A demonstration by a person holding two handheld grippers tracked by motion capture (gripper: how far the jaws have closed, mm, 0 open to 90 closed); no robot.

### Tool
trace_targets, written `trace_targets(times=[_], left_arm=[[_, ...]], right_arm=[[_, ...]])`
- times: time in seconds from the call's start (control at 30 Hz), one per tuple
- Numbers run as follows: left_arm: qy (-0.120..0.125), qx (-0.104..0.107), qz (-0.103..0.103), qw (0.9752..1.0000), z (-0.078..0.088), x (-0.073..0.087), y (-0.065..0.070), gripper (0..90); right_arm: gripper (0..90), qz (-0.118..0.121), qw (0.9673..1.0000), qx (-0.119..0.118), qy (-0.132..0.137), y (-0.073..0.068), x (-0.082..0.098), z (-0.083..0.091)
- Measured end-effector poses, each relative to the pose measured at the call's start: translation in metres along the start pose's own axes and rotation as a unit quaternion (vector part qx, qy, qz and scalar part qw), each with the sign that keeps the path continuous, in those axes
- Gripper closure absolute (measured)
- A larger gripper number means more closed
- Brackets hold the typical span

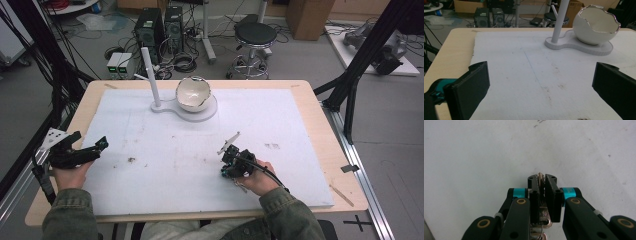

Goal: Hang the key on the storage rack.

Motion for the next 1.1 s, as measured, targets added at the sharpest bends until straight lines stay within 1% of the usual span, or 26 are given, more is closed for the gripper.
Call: trace_targets(times=[0.03, 0.1, 0.17, 0.27, 0.3, 0.33, 0.43, 0.5, 0.57, 0.6, 0.63, 0.67, 0.7, 0.73, 0.77, 0.8, 0.87, 0.9, 0.97, 1.0, 1.07, 1.1], left_arm=[[0.001, 0.0, 0.0, 1.0, 0.0, 0.0, 0.001, 1.7], [0.002, 0.002, 0.001, 1.0, 0.0, 0.0, 0.001, 1.7], [0.002, 0.003, 0.002, 1.0, 0.001, 0.0, 0.002, 1.7], [0.005, 0.002, 0.003, 1.0, 0.001, -0.001, 0.002, 1.7], [0.005, 0.002, 0.005, 1.0, 0.001, -0.001, 0.002, 1.7], [0.005, 0.003, 0.004, 1.0, 0.001, -0.001, 0.002, 1.7], [0.007, 0.002, 0.007, 1.0, 0.001, -0.001, 0.002, 1.7], [0.008, 0.003, 0.008, 0.9999, 0.001, -0.002, 0.002, 1.7], [0.007, 0.003, 0.007, 0.9999, 0.002, -0.002, 0.002, 1.7], [0.008, 0.004, 0.007, 0.9999, 0.002, -0.002, 0.002, 1.7], [0.008, 0.004, 0.008, 0.9999, 0.002, -0.002, 0.002, 1.7], [0.008, 0.004, 0.008, 0.9999, 0.002, -0.002, 0.002, 1.7], [0.008, 0.004, 0.008, 0.9999, 0.002, -0.002, 0.002, 1.7], [0.008, 0.004, 0.008, 0.9999, 0.002, -0.002, 0.002, 1.7], [0.008, 0.004, 0.008, 0.9999, 0.002, -0.001, 0.002, 1.7], [0.007, 0.004, 0.008, 0.9999, 0.002, -0.001, 0.002, 1.7], [0.007, 0.004, 0.008, 0.9999, 0.001, -0.001, 0.002, 1.7], [0.007, 0.005, 0.008, 0.9999, 0.002, -0.001, 0.002, 1.7], [0.008, 0.004, 0.009, 0.9999, 0.002, -0.001, 0.002, 1.7], [0.008, 0.004, 0.009, 0.9999, 0.002, -0.001, 0.002, 1.7], [0.008, 0.003, 0.01, 0.9999, 0.002, -0.001, 0.002, 1.7], [0.008, 0.004, 0.01, 0.9999, 0.002, -0.001, 0.002, 1.7]], right_arm=[[82.6, -0.007, 0.9999, 0.003, 0.01, 0.001, -0.002, 0.001], [82.5, -0.029, 0.9993, 0.0, 0.024, 0.002, -0.004, 0.005], [82.5, -0.046, 0.9984, -0.005, 0.032, 0.002, -0.004, 0.008], [82.6, -0.058, 0.9973, -0.006, 0.045, 0.003, -0.004, 0.011], [82.6, -0.066, 0.9966, -0.008, 0.05, 0.003, -0.004, 0.013], [82.5, -0.066, 0.9962, -0.006, 0.056, 0.003, -0.005, 0.014], [82.5, -0.078, 0.9941, -0.015, 0.074, 0.002, -0.007, 0.021], [82.5, -0.079, 0.9932, -0.015, 0.084, 0.003, -0.007, 0.026], [82.6, -0.088, 0.9913, -0.018, 0.096, 0.003, -0.008, 0.03], [82.6, -0.092, 0.9905, -0.016, 0.101, 0.003, -0.008, 0.033], [82.6, -0.093, 0.9894, -0.014, 0.111, 0.005, -0.01, 0.035], [82.6, -0.095, 0.9884, -0.017, 0.117, 0.005, -0.011, 0.038], [89.1, -0.096, 0.9875, -0.019, 0.124, 0.006, -0.012, 0.041], [89.1, -0.098, 0.9855, -0.013, 0.138, 0.008, -0.014, 0.045], [89.1, -0.106, 0.9834, -0.021, 0.146, 0.008, -0.016, 0.048], [89.1, -0.106, 0.9825, -0.026, 0.151, 0.008, -0.017, 0.05], [89.1, -0.108, 0.9812, -0.021, 0.158, 0.01, -0.019, 0.054], [89.1, -0.109, 0.9806, -0.026, 0.161, 0.01, -0.019, 0.054], [89.1, -0.109, 0.9793, -0.023, 0.169, 0.011, -0.021, 0.056], [89.1, -0.111, 0.9781, -0.028, 0.174, 0.011, -0.022, 0.058], [89.1, -0.112, 0.9753, -0.029, 0.188, 0.011, -0.026, 0.064], [89.1, -0.113, 0.9733, -0.035, 0.196, 0.01, -0.029, 0.067]])
Point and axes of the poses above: each handheld gripper's, and its own axes: z roughly backward along the jaws, x roughly out of its underside, y roughly to its right, the point moved 10 cm from there along -z, roughly forward along the jaws, and after that the axes turned 9 degrees about y, right-handed, at the moved point
